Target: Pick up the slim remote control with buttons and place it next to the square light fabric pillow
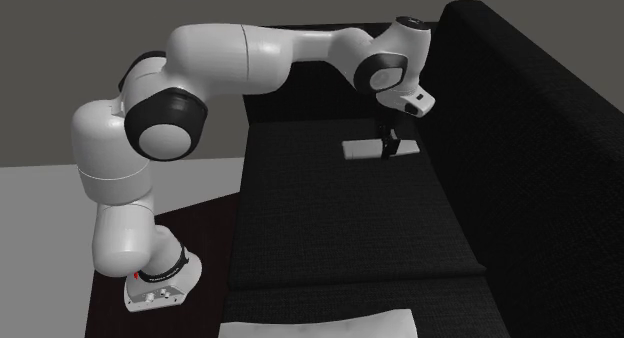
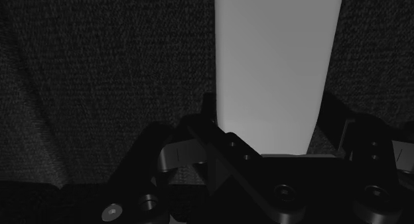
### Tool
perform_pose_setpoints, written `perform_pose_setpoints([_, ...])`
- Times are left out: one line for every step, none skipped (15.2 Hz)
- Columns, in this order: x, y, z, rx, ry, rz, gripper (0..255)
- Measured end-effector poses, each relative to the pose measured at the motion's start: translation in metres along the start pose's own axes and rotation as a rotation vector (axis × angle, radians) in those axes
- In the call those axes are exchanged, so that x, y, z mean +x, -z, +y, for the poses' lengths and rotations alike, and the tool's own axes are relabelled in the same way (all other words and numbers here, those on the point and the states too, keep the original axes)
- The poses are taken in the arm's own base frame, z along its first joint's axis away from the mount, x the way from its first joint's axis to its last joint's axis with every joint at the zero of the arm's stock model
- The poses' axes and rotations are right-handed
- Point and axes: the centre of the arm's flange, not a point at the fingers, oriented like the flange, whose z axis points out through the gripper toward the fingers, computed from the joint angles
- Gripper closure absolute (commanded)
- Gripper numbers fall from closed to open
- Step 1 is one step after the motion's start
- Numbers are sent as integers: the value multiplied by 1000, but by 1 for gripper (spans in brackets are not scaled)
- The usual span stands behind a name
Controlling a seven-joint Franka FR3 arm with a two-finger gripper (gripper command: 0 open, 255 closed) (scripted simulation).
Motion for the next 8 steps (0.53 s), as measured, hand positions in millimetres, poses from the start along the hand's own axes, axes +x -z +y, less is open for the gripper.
perform_pose_setpoints([0, 6, 0, 0, 0, 0, 255])
perform_pose_setpoints([0, 11, 1, 0, 0, 0, 255])
perform_pose_setpoints([0, 16, 1, 0, 0, 0, 255])
perform_pose_setpoints([-1, 20, 1, 0, 0, 0, 255])
perform_pose_setpoints([-1, 26, 1, 0, 0, 0, 255])
perform_pose_setpoints([0, 30, 2, 0, 0, 0, 255])
perform_pose_setpoints([0, 36, 1, 0, 0, 0, 255])
perform_pose_setpoints([1, 41, 1, 0, 0, 0, 255])
